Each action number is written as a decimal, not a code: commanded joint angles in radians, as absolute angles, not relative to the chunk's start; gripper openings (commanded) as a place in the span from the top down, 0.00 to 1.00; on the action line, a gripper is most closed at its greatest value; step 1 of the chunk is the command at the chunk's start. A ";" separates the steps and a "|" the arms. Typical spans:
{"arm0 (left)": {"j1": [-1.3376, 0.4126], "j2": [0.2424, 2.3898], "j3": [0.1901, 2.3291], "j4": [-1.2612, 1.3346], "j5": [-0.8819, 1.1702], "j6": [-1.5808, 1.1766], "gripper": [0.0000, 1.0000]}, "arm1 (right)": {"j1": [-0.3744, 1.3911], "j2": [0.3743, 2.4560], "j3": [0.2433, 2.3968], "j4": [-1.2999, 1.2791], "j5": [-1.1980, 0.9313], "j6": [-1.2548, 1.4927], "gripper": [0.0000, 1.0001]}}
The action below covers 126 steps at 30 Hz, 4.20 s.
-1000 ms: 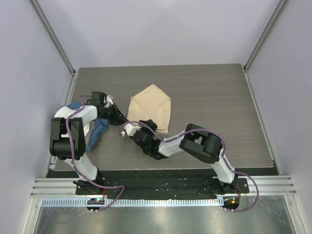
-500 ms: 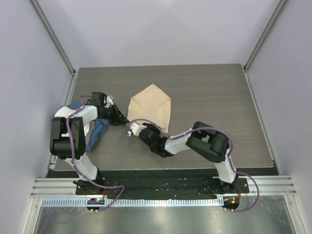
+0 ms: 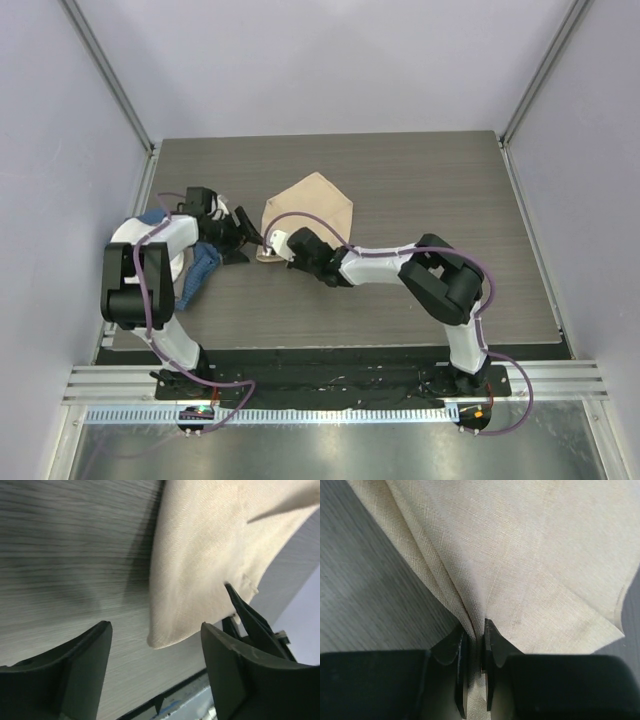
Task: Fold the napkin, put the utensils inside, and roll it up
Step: Roll the napkin with the utensil
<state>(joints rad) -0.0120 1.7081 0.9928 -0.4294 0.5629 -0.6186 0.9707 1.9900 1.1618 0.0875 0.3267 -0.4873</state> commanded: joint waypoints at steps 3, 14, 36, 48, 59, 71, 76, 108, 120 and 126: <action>-0.005 1.537 0.993 -0.483 0.310 -0.581 0.18 | 0.948 1.993 1.288 -0.287 0.056 -0.358 0.98; -0.054 1.241 0.807 -0.367 0.158 -0.620 0.14 | 0.842 2.052 1.485 -0.587 -0.356 -0.252 0.99; -0.287 1.152 0.568 -0.123 0.221 -0.676 0.19 | 0.650 2.296 1.677 -0.770 -0.706 -0.149 0.99; -0.288 1.221 0.612 -0.078 0.045 -0.585 0.27 | 0.629 2.353 1.689 -0.790 -0.759 -0.144 0.99; -0.288 1.210 0.538 0.141 0.064 -0.520 0.28 | 0.598 2.414 1.733 -0.847 -0.814 -0.164 0.99; -0.288 1.269 0.499 0.307 0.114 -0.515 0.32 | 0.574 2.476 1.776 -0.893 -0.862 -0.175 0.99; -0.288 1.295 0.492 0.356 0.106 -0.517 0.35 | 0.571 2.499 1.786 -0.907 -0.873 -0.179 0.99; -0.290 1.462 0.594 0.161 0.008 -0.586 1.00 | 0.558 2.453 1.770 -0.859 -0.827 -0.115 0.92; -0.288 1.586 0.793 -0.158 0.049 -0.586 1.00 | 0.558 2.160 1.609 -0.644 -0.640 -0.029 0.53; -0.288 1.626 0.867 -0.258 0.075 -0.587 1.00 | 0.571 1.952 1.506 -0.496 -0.471 -0.009 0.38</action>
